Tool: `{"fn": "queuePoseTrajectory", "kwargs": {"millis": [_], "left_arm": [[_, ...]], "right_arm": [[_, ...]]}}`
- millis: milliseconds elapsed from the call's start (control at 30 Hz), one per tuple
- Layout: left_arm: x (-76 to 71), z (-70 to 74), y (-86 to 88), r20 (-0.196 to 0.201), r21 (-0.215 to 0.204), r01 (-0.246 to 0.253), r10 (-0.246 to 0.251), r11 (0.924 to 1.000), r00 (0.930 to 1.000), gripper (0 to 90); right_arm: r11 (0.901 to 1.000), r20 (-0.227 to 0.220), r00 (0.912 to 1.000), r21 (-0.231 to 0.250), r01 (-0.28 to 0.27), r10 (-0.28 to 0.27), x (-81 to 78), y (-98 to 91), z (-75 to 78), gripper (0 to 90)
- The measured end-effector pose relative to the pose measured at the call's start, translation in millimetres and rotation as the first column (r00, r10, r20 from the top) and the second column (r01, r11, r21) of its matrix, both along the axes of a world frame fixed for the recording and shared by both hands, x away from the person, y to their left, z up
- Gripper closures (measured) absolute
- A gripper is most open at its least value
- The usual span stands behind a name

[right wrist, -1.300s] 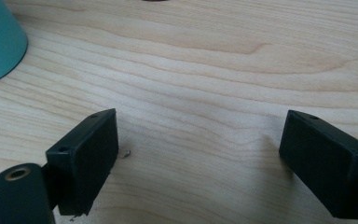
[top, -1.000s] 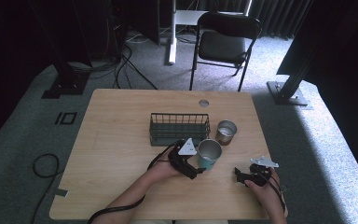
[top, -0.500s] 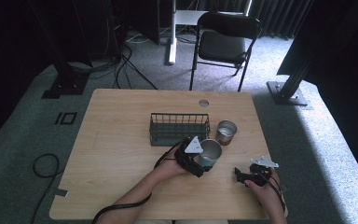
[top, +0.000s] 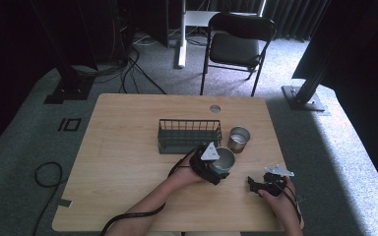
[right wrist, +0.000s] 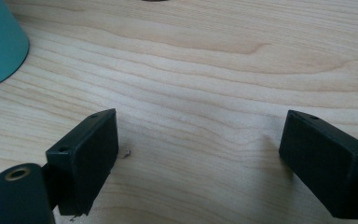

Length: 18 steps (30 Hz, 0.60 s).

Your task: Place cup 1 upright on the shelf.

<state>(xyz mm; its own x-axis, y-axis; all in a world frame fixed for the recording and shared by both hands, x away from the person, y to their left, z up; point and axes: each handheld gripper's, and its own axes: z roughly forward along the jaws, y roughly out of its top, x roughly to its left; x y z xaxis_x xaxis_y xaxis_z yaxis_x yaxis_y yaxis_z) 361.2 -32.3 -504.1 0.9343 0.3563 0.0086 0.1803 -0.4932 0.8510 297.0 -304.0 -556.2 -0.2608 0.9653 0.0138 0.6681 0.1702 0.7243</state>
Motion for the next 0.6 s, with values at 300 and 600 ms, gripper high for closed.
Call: {"fn": "queuePoseTrajectory", "kwargs": {"millis": [300,600], "left_arm": [[3.1,-1.6,-7.8,0.001,0.003,-0.015,0.015,0.9999,0.9999,5.3],[2.2,-1.6,-9.2,0.023,0.005,-0.027,0.027,0.9996,0.9994,13.3]], "right_arm": [[1.0,0.0,1.0,-0.001,-0.001,0.001,0.0,-0.1,0.0,11.4],[1.0,0.0,1.0,-0.002,-0.001,0.001,0.0,-0.1,0.0,11.4]]}}
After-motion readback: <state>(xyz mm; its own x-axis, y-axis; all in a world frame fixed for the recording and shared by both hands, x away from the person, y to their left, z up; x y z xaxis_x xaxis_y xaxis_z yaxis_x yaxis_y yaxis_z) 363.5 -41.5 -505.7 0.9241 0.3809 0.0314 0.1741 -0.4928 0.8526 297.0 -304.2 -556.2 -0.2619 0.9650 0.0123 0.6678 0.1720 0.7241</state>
